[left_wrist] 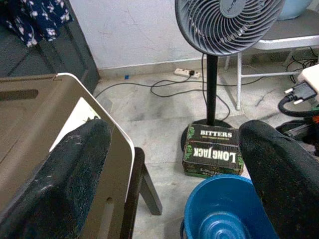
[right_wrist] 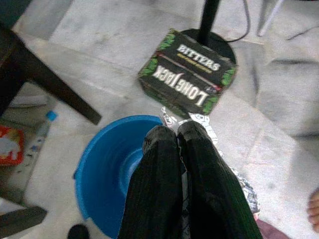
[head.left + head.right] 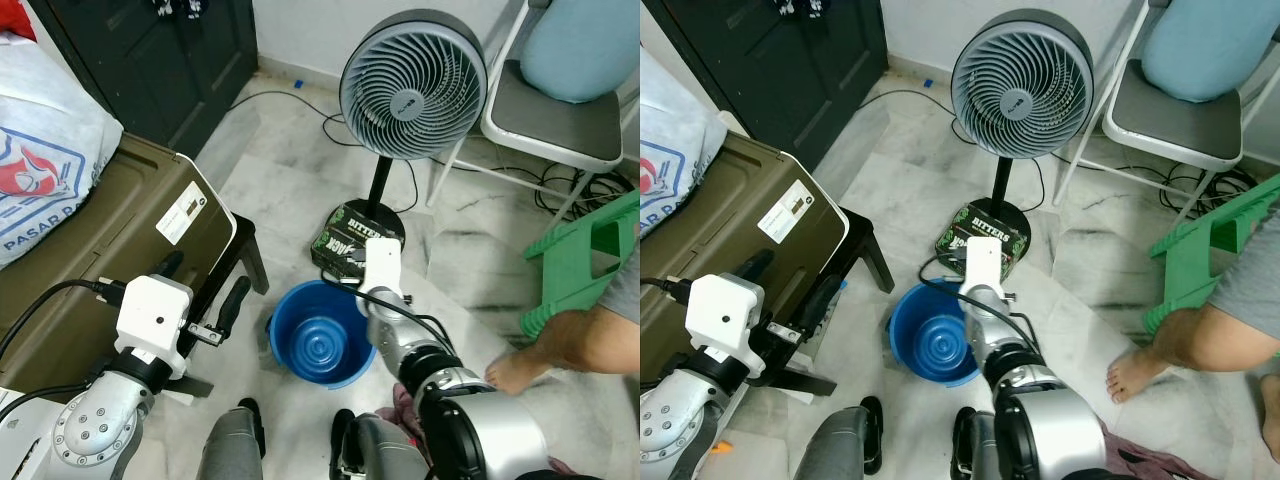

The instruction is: Clean up the room

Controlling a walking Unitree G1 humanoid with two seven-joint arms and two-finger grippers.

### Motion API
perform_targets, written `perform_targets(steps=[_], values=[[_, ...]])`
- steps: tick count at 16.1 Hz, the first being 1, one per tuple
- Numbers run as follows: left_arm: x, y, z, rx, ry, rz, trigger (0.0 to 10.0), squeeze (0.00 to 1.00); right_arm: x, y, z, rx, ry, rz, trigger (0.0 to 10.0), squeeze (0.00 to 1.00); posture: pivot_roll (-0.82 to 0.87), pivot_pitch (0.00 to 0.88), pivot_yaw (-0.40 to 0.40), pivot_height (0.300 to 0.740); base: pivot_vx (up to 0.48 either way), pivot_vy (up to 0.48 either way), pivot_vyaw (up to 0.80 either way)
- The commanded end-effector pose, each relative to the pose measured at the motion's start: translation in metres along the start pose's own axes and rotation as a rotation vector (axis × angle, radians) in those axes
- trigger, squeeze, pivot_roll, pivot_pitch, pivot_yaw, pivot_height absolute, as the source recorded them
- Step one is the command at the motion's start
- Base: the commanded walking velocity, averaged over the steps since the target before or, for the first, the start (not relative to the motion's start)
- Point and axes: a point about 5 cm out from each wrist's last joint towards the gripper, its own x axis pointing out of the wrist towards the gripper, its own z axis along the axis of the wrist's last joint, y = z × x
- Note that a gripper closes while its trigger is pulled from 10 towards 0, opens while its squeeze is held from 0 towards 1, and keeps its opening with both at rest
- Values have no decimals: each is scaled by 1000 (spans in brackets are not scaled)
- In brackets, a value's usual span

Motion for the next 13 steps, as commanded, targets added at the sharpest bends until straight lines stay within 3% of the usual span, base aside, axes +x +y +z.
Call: perform_targets(steps=[1,5,6,7,13], values=[[-2,-2,-1,-6,13,2,10000,0,-1,3,-3,1,16,16,10000,0,249,279,-26,740,0,0,0],[-1,-3,-1,-9,11,1,10000,0,-2,15,-2,29,-2,84,10000,0,246,275,-30,740,0,0,0],[0,-4,-1,-9,10,1,10000,0,-2,16,-2,39,-4,90,10000,898,246,275,-31,740,0,0,0],[0,-4,-1,-10,10,2,10000,0,-2,16,-2,38,-8,92,10000,1000,246,275,-31,740,0,0,0],[1,-4,1,-4,3,-2,10000,0,-2,17,1,54,-36,109,10000,1000,245,268,-27,740,0,0,0]])
